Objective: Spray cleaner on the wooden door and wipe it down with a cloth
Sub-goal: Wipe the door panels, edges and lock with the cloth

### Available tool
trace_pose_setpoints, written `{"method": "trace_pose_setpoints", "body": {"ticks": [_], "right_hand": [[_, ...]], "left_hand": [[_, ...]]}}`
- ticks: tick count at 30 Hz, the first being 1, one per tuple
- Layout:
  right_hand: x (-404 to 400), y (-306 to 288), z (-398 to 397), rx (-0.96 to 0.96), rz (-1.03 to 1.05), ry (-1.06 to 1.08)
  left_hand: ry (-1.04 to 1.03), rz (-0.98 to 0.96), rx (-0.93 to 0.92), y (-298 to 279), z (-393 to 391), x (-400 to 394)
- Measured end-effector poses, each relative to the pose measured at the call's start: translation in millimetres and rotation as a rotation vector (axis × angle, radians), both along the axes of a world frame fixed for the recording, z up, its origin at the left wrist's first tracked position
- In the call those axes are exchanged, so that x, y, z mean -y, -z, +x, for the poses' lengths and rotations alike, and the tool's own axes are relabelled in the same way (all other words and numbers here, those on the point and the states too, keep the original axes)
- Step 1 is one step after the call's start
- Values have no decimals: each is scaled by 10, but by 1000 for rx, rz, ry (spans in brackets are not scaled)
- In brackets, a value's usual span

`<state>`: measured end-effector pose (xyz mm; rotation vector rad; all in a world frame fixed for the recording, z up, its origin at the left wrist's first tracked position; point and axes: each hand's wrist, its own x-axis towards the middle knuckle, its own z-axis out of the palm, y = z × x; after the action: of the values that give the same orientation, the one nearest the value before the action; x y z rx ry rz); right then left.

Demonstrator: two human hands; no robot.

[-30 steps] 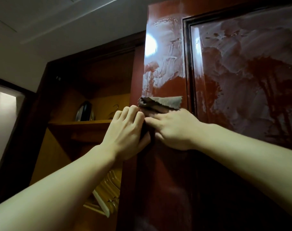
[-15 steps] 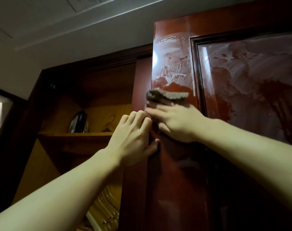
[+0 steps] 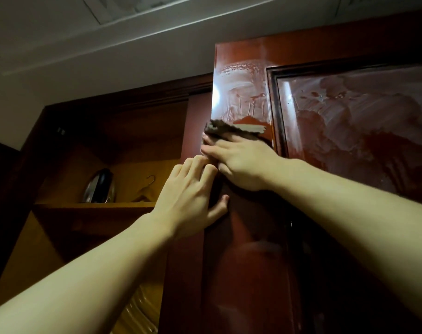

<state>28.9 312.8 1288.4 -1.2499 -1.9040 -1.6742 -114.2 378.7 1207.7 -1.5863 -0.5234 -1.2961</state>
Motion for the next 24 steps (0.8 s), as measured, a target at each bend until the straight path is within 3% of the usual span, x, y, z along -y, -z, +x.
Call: {"method": "trace_pose_setpoints", "body": {"ticks": [5,9,13,17,24], "right_hand": [[1,-415,45,-170,152,31],[126,-324,362,-193,341,102],[185,-16,397,-114,218,13],[133,-187,209,-75,31,1],[-49,-749,-12,-105,82,-41]], "left_hand": [[6,-1,-17,-109,11,-14],[13,-23,5,-207,76,-13],[28,-21,11,-321,155,17],[33,-15,10,-415,167,4],[-32,-71,73,-599,69,-80]]}}
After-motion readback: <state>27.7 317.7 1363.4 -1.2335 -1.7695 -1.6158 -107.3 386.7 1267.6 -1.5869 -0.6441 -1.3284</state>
